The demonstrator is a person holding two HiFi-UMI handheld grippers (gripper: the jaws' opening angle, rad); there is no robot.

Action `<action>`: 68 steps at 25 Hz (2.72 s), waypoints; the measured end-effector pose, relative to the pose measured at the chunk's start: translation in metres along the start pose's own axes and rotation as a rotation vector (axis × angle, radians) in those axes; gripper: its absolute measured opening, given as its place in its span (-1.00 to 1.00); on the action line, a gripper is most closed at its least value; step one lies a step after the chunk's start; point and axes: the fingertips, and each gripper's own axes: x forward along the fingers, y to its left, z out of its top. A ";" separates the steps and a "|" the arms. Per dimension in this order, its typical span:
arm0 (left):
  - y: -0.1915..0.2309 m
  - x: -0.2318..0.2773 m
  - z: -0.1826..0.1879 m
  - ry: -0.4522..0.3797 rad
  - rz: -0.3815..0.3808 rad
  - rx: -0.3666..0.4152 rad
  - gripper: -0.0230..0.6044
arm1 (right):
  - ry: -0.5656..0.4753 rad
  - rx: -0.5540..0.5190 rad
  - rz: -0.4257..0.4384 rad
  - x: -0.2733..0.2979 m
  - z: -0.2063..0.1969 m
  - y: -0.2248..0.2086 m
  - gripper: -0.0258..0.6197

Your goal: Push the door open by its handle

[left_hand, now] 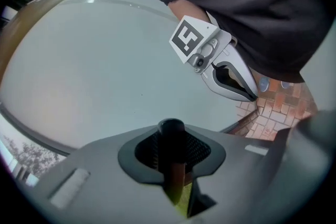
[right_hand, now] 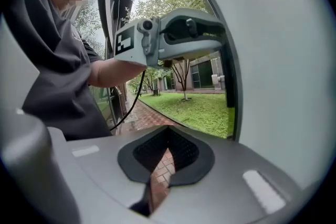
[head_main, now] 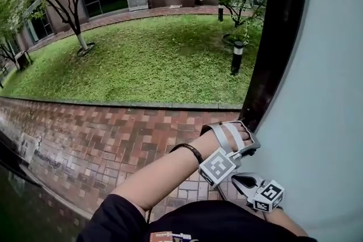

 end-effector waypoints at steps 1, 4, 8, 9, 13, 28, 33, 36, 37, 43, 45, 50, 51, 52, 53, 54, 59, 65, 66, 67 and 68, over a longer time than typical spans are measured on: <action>0.005 0.001 -0.002 0.013 -0.022 -0.002 -0.58 | -0.001 0.027 0.007 0.000 -0.002 -0.006 -0.92; 0.022 -0.006 -0.016 0.039 -0.004 -0.041 -0.16 | -0.014 0.084 0.016 0.002 -0.004 -0.025 -0.92; 0.024 -0.064 -0.059 0.016 0.201 -0.299 -0.31 | -0.031 0.049 0.004 0.022 0.008 -0.034 -0.92; 0.016 -0.082 -0.074 0.011 0.250 -0.405 -0.38 | -0.035 0.025 -0.004 0.030 0.012 -0.037 -0.92; -0.070 -0.144 -0.125 -0.005 0.333 -0.897 -0.69 | -0.045 -0.004 -0.034 0.061 0.014 -0.039 -0.92; -0.296 -0.273 -0.187 0.057 0.775 -2.007 -0.93 | -0.046 0.015 0.132 0.172 0.032 -0.015 -0.92; -0.299 -0.280 -0.190 0.059 0.782 -1.996 -0.93 | -0.010 0.035 0.136 0.177 0.023 -0.014 -0.92; -0.300 -0.278 -0.190 0.048 0.743 -1.986 -0.93 | -0.007 0.039 0.120 0.176 0.021 -0.012 -0.92; -0.302 -0.277 -0.189 0.047 0.727 -1.982 -0.93 | -0.007 0.039 0.114 0.175 0.019 -0.011 -0.92; -0.292 -0.262 -0.171 0.071 0.669 -1.920 -0.93 | -0.001 -0.007 0.129 0.158 0.013 0.005 -0.92; -0.280 -0.248 -0.156 0.074 0.691 -1.906 -0.93 | 0.003 -0.031 0.164 0.149 0.010 0.011 -0.92; -0.244 -0.231 -0.094 0.115 0.779 -1.898 -0.93 | 0.010 -0.009 0.233 0.145 0.008 0.016 -0.92; -0.241 -0.231 -0.074 0.127 0.787 -1.898 -0.93 | 0.017 -0.002 0.249 0.143 0.007 0.020 -0.92; -0.238 -0.233 -0.056 0.145 0.790 -1.890 -0.93 | 0.020 0.002 0.262 0.141 0.006 0.023 -0.92; -0.236 -0.236 -0.040 0.168 0.794 -1.880 -0.93 | 0.020 0.005 0.275 0.139 0.007 0.027 -0.92; -0.235 -0.241 -0.026 0.193 0.803 -1.870 -0.93 | 0.020 0.005 0.289 0.137 0.007 0.031 -0.92; -0.233 -0.274 0.037 0.272 0.890 -1.854 -0.93 | 0.034 -0.032 0.379 0.116 0.007 0.080 -0.92; -0.238 -0.283 0.130 0.206 0.850 -1.831 -0.93 | -0.005 -0.087 0.347 0.054 -0.009 0.151 -0.92; -0.241 -0.284 0.152 0.191 0.817 -1.824 -0.93 | -0.014 -0.082 0.330 0.042 -0.015 0.168 -0.92; -0.245 -0.286 0.175 0.172 0.780 -1.821 -0.93 | -0.022 -0.070 0.312 0.029 -0.022 0.186 -0.92; -0.248 -0.289 0.201 0.150 0.744 -1.820 -0.93 | -0.027 -0.054 0.293 0.014 -0.030 0.206 -0.92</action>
